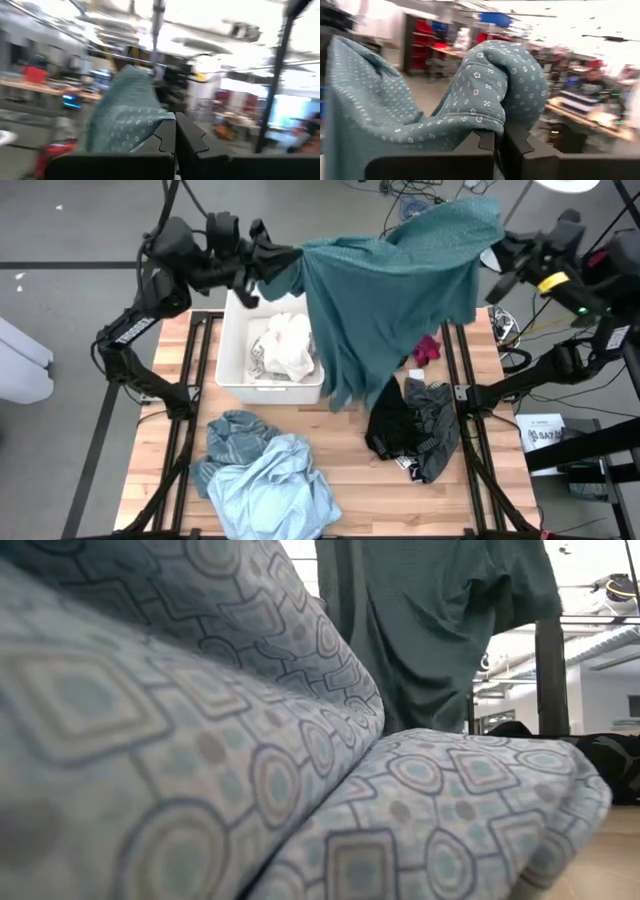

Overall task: Sort clothes
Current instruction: Put the green shirt into the white laundry bin

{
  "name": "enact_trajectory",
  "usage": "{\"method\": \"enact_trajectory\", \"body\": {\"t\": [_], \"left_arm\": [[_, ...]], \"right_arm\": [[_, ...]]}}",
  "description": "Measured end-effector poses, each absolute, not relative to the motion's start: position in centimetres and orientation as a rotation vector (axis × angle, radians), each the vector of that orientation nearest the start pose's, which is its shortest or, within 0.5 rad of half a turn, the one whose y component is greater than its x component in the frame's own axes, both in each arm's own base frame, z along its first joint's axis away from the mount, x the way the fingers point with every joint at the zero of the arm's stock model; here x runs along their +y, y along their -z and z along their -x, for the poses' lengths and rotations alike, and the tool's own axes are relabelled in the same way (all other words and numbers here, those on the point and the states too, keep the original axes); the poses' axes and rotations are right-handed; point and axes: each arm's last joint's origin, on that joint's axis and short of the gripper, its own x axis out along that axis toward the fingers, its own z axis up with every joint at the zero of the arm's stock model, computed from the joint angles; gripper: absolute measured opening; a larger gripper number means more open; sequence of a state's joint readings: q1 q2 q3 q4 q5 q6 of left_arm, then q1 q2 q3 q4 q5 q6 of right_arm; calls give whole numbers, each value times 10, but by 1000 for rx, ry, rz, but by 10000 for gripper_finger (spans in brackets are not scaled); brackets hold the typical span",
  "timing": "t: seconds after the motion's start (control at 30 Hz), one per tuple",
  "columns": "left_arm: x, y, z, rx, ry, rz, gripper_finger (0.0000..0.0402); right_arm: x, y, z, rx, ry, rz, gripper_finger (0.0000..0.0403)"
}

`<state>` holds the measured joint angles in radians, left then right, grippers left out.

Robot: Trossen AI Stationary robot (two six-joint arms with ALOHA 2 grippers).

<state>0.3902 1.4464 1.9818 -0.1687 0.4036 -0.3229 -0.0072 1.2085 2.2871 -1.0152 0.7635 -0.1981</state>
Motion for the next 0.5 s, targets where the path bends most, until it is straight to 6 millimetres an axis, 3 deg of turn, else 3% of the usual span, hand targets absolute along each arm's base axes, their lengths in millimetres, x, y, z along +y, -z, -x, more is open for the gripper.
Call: {"method": "enact_trajectory", "body": {"t": [0.2,0.5], "left_arm": [[65,-569,-248,-226,222,271,0],[7,-532,-291,59,414,342,0]], "right_arm": [[-12,-578,-86,159,568,-25,0],[22,-519,-139,500,523,-225,0]]}}
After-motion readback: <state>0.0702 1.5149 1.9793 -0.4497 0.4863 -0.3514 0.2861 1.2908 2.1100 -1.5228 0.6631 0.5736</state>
